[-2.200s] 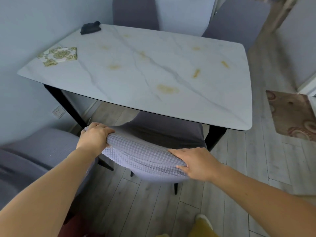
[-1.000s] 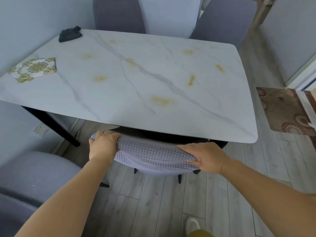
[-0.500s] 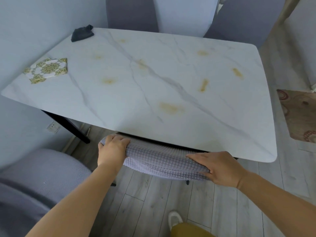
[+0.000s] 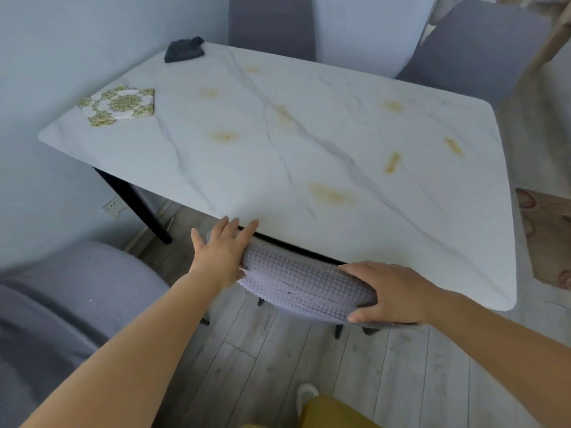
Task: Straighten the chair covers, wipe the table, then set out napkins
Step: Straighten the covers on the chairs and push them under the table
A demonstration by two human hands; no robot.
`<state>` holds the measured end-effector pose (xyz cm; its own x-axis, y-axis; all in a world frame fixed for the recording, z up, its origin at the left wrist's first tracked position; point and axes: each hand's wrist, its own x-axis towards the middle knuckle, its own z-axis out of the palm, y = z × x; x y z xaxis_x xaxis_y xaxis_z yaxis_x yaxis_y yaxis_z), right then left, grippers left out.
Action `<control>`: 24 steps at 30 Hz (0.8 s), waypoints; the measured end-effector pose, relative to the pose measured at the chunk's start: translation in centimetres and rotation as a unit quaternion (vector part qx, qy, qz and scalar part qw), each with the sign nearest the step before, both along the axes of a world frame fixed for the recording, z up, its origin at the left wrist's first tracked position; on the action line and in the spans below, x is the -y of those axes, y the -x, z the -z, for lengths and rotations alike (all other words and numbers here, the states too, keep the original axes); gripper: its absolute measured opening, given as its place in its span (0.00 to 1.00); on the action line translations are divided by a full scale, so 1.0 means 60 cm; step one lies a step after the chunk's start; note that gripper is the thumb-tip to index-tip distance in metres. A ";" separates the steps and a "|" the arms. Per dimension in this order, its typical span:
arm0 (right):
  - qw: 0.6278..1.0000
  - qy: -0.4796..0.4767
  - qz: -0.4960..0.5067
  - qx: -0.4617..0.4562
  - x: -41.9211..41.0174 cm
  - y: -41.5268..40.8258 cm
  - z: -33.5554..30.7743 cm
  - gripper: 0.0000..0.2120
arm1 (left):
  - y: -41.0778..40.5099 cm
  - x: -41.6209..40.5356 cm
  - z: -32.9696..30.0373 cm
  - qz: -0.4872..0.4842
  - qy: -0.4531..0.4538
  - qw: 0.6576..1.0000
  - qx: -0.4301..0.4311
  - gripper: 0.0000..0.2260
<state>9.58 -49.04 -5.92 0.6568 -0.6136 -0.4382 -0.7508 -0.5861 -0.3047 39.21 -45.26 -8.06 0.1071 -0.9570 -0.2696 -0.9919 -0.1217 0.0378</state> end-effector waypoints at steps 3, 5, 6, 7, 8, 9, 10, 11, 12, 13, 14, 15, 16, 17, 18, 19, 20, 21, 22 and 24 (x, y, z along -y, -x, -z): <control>0.997 0.030 -0.025 0.060 -0.004 -0.087 -0.035 0.38 | -0.055 -0.040 -0.008 -0.008 0.041 0.999 0.008 0.46; 0.992 0.049 -0.046 0.106 -0.008 -0.156 -0.049 0.36 | -0.103 -0.066 -0.017 -0.035 0.037 0.999 0.020 0.45; 0.988 0.056 -0.061 0.127 -0.013 -0.205 -0.052 0.35 | -0.141 -0.085 -0.024 -0.058 0.032 0.997 0.029 0.44; 0.985 0.062 -0.073 0.143 -0.018 -0.250 -0.053 0.34 | -0.176 -0.100 -0.031 -0.081 0.026 0.996 0.036 0.43; 0.981 0.064 -0.089 0.159 -0.026 -0.294 -0.055 0.33 | -0.209 -0.116 -0.037 -0.105 0.020 0.993 0.042 0.41; 0.978 0.061 -0.111 0.168 -0.037 -0.349 -0.055 0.32 | -0.252 -0.139 -0.043 -0.133 0.014 0.990 0.047 0.39; 0.974 0.061 -0.136 0.173 -0.050 -0.399 -0.054 0.32 | -0.289 -0.160 -0.048 -0.157 0.009 0.986 0.050 0.38; 0.969 0.058 -0.164 0.176 -0.066 -0.458 -0.052 0.31 | -0.334 -0.190 -0.051 -0.186 0.003 0.981 0.055 0.37; 0.965 0.050 -0.190 0.177 -0.081 -0.507 -0.050 0.31 | -0.369 -0.215 -0.053 -0.211 -0.001 0.976 0.058 0.36; 0.961 0.038 -0.212 0.173 -0.097 -0.550 -0.046 0.31 | -0.398 -0.239 -0.054 -0.233 -0.006 0.970 0.061 0.35; 0.955 0.024 -0.243 0.166 -0.120 -0.611 -0.040 0.31 | -0.438 -0.278 -0.055 -0.269 -0.007 0.961 0.067 0.35; 0.951 0.010 -0.266 0.157 -0.142 -0.661 -0.033 0.32 | -0.470 -0.314 -0.055 -0.305 -0.007 0.950 0.066 0.34; 0.949 -0.004 -0.278 0.150 -0.158 -0.693 -0.028 0.32 | -0.489 -0.336 -0.053 -0.333 -0.005 0.941 0.063 0.33; 0.943 -0.022 -0.299 0.144 -0.186 -0.742 -0.022 0.32 | -0.517 -0.376 -0.052 -0.372 -0.005 0.926 0.063 0.33; 0.939 -0.038 -0.314 0.137 -0.209 -0.780 -0.016 0.32 | -0.536 -0.408 -0.050 -0.405 -0.006 0.912 0.065 0.32; 0.935 -0.051 -0.326 0.131 -0.234 -0.814 -0.011 0.31 | -0.553 -0.438 -0.047 -0.434 -0.009 0.898 0.069 0.32; 0.930 -0.063 -0.341 0.123 -0.261 -0.848 -0.005 0.31 | -0.571 -0.471 -0.044 -0.463 -0.012 0.883 0.076 0.32; 0.925 -0.072 -0.354 0.117 -0.285 -0.879 -0.001 0.31 | -0.584 -0.501 -0.040 -0.490 -0.012 0.868 0.081 0.32; 0.920 -0.079 -0.368 0.109 -0.309 -0.905 0.002 0.31 | -0.596 -0.526 -0.036 -0.516 -0.012 0.852 0.089 0.33; 0.910 -0.090 -0.393 0.096 -0.360 -0.957 0.011 0.32 | -0.618 -0.578 -0.028 -0.569 -0.011 0.817 0.097 0.35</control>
<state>66.99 -27.45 -6.57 0.9371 0.1499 -0.3152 -0.0430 -0.8465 -0.5306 76.29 -10.58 -6.37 0.9663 -0.2034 -0.1581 -0.2234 -0.9672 -0.1210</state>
